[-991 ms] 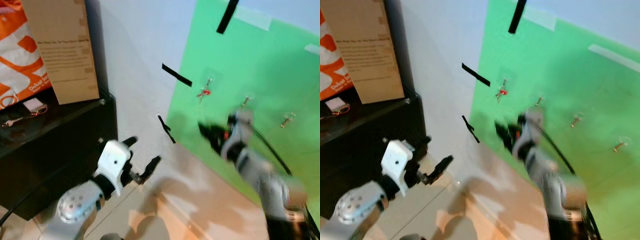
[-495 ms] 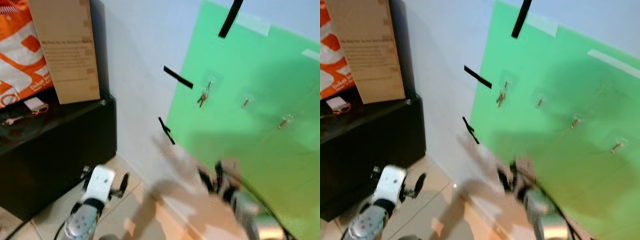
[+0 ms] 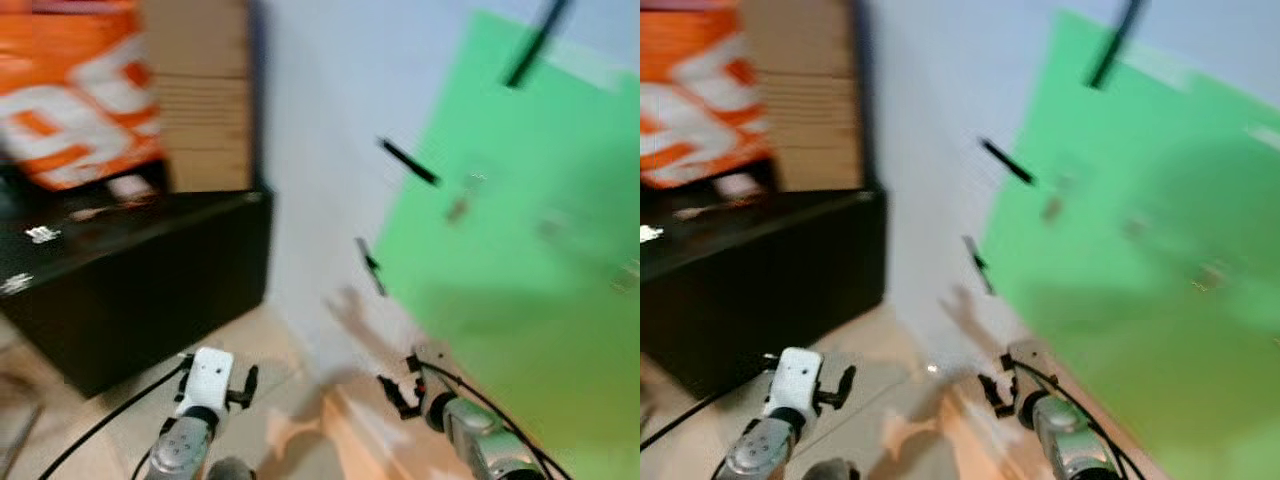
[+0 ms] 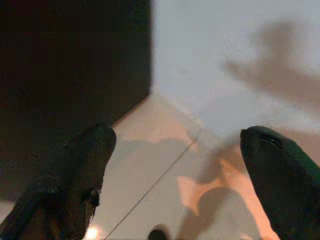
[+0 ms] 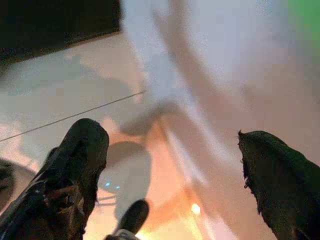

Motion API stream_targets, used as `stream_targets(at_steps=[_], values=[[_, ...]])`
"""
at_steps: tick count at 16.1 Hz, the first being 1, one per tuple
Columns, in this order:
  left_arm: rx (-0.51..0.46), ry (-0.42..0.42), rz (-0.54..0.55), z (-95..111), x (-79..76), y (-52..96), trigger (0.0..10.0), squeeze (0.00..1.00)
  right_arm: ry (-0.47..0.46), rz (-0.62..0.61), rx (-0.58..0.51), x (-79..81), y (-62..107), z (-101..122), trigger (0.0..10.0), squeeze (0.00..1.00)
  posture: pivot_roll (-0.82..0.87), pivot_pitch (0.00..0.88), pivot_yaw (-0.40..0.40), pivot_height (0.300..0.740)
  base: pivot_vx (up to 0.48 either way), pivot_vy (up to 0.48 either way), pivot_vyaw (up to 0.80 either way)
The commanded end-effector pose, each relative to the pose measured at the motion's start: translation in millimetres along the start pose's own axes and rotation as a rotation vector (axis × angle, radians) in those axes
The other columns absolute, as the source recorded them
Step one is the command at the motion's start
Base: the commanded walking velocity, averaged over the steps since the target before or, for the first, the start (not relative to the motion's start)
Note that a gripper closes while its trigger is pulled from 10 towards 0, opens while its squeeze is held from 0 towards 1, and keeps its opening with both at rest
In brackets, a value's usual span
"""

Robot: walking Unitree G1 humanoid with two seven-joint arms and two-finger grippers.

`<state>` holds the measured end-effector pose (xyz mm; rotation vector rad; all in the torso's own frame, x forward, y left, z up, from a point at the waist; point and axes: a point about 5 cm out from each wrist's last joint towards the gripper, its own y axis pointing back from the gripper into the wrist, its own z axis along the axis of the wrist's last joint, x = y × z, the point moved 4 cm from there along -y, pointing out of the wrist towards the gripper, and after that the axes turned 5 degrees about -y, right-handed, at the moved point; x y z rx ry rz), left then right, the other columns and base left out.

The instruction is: Hang keys on a hook

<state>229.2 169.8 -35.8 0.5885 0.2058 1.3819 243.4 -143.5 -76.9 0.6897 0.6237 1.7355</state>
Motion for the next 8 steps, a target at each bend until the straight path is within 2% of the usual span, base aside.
stream_targets(at_steps=[1, 3, 4, 8], values=[[-0.017, -0.008, -0.009, 5.6, -2.4, -4.6, 10.0, 0.0, 0.0, -0.016, 0.007, -7.8, 0.3, -1.1, 10.0, 1.0, 0.07, 0.0, -0.13, 0.74, 0.0, 0.0, 0.8], [-0.025, -0.013, -0.007, 5.8, -1.0, -7.9, 10.0, 0.0, -0.011, -0.01, -0.007, -7.5, -1.9, 0.9, 10.0, 1.0, 0.06, 0.0, -0.123, 0.74, 0.0, 0.0, 0.8], [-0.037, -0.017, -0.007, 7.3, -0.5, -8.6, 10.0, 0.0, 0.011, 0.0, -0.02, -6.5, -2.8, 3.2, 10.0, 1.0, 0.06, 0.0, -0.118, 0.74, 0.0, 0.0, 0.58], [-0.045, -0.002, 0.008, 4.3, 4.5, -6.1, 10.0, 0.0, 0.03, 0.014, -0.045, -3.9, -5.7, 9.9, 10.0, 1.0, 0.07, 0.0, -0.131, 0.74, 0.253, 0.0, 0.0]])
